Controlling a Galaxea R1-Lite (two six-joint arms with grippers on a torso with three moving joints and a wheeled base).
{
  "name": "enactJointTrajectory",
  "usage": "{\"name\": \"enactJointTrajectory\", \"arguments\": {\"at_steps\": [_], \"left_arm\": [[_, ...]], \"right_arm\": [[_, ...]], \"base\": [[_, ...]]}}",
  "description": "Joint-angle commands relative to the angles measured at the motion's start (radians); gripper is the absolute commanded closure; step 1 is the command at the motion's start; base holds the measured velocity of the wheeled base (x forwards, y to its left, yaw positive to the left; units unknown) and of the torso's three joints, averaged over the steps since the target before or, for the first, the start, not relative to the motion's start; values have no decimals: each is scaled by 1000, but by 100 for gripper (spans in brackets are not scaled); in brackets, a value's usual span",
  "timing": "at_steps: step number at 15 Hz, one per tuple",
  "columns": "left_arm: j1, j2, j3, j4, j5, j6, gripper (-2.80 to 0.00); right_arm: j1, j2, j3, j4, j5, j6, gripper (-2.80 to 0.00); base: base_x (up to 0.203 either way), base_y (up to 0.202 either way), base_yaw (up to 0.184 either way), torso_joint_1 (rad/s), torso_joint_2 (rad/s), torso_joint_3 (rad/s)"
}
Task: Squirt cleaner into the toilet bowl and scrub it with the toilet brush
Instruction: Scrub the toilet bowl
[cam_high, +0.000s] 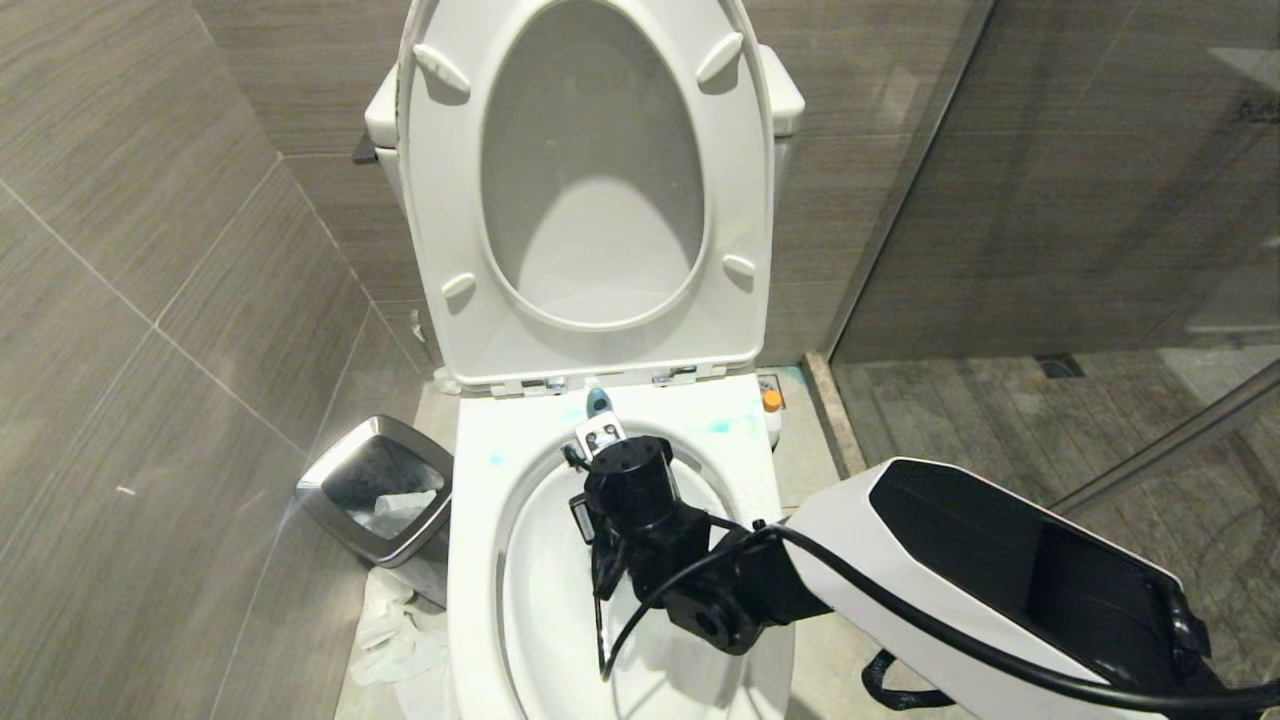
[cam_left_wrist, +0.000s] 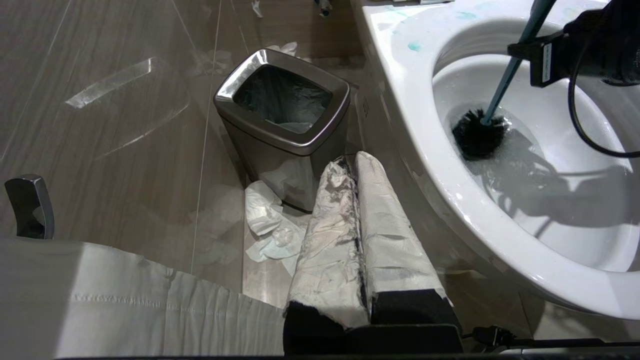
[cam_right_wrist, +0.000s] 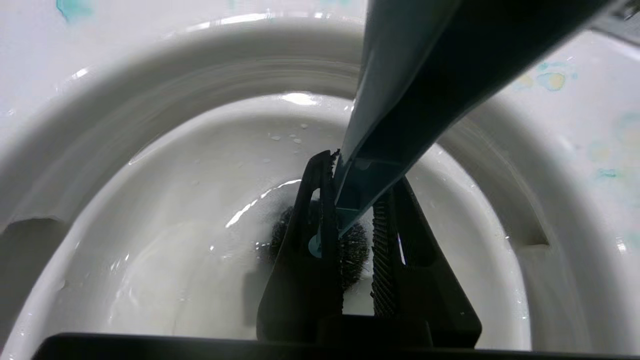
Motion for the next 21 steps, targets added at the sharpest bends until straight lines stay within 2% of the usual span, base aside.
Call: {"name": "enactJointTrajectory", "arguments": {"at_steps": [1, 6, 17, 21], "left_arm": [[-1, 1, 0, 1, 0, 1, 0], [-1, 1, 0, 1, 0, 5, 0], [-1, 1, 0, 3, -2, 13, 0], [1, 1, 0, 3, -4, 13, 0]], "right_arm": [[4, -69, -1, -4, -3, -11, 0], [10, -164, 2, -4, 0, -44, 0], [24, 18, -10, -8, 3, -33, 0], [25, 18, -27, -8, -1, -34, 0]], "base": [[0, 0, 0, 0, 0, 0], [0, 0, 0, 0, 0, 0], [0, 0, 0, 0, 0, 0], [0, 0, 0, 0, 0, 0]]}}
